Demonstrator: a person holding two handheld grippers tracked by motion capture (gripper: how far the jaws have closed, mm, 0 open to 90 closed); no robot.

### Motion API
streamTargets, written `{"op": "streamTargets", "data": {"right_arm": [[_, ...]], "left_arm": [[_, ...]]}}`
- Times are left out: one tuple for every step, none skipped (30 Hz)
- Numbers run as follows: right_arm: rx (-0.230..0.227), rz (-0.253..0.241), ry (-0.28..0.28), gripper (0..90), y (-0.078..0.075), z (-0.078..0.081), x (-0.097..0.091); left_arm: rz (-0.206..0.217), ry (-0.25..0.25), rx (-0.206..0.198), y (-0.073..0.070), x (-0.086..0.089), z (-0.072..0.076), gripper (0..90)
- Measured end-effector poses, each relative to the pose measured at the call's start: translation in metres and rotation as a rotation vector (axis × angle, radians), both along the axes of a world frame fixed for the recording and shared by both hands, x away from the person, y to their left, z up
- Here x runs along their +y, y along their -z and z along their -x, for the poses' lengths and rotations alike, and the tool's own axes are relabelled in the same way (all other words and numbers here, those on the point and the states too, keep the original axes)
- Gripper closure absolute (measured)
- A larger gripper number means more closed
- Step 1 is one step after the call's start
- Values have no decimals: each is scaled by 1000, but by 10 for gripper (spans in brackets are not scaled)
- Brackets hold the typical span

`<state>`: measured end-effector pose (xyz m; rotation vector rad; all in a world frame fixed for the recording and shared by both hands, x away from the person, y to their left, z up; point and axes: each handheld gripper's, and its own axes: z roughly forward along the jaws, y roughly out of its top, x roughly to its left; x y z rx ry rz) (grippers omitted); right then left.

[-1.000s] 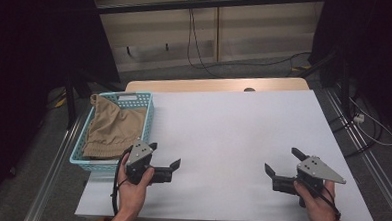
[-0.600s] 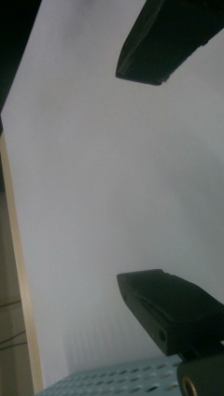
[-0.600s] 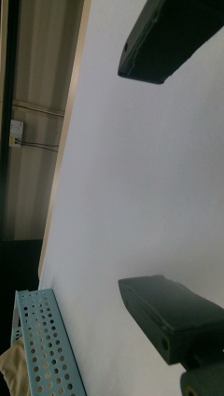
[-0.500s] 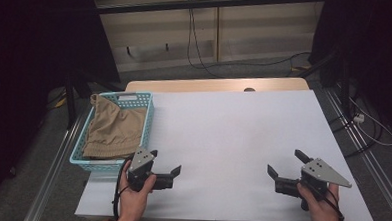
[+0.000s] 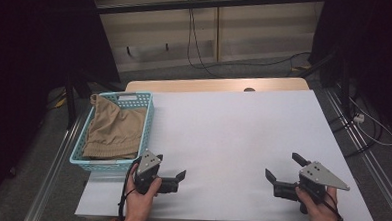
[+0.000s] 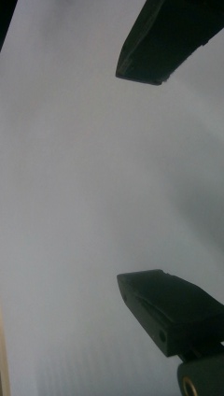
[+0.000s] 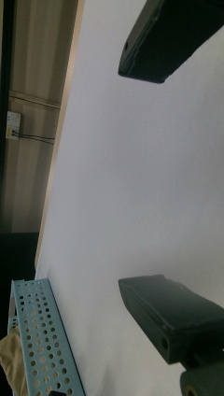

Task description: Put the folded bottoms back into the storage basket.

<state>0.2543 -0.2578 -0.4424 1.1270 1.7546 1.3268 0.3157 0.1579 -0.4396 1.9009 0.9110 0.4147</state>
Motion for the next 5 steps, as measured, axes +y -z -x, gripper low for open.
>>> {"op": "streamTargets", "data": {"right_arm": [[-1, 1, -3, 13, 0, -1, 0], [-3, 3, -2, 13, 0, -2, 0], [-3, 4, -5, 13, 0, -2, 0], [-2, 3, -6, 13, 0, -2, 1], [-1, 3, -6, 13, 0, -3, 1]], "left_arm": [[-1, 6, -3, -1, 0, -1, 34], [5, 7, -5, -1, 0, -1, 34], [7, 10, -5, -1, -1, -1, 34], [1, 12, -3, -1, 0, -1, 34], [-4, 13, -3, -1, 0, -1, 34]]}}
